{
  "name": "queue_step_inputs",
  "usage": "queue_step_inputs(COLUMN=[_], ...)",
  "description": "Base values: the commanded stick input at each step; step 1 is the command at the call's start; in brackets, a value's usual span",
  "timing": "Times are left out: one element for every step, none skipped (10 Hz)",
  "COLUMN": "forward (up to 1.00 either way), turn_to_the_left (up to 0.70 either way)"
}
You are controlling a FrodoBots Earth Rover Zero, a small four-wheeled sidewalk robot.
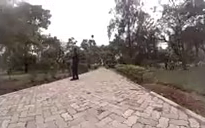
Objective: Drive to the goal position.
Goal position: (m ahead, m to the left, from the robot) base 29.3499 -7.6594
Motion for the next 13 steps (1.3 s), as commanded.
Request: queue_step_inputs(forward=[0.70,0.70,0.70,0.70,0.70,0.70,0.70,0.70,0.70,0.70,0.70,0.70,0.70], turn_to_the_left=[0.00,-0.03,-0.20,-0.32,-0.15,0.00,0.00,0.00,0.00,0.00,0.00,0.00,0.00])
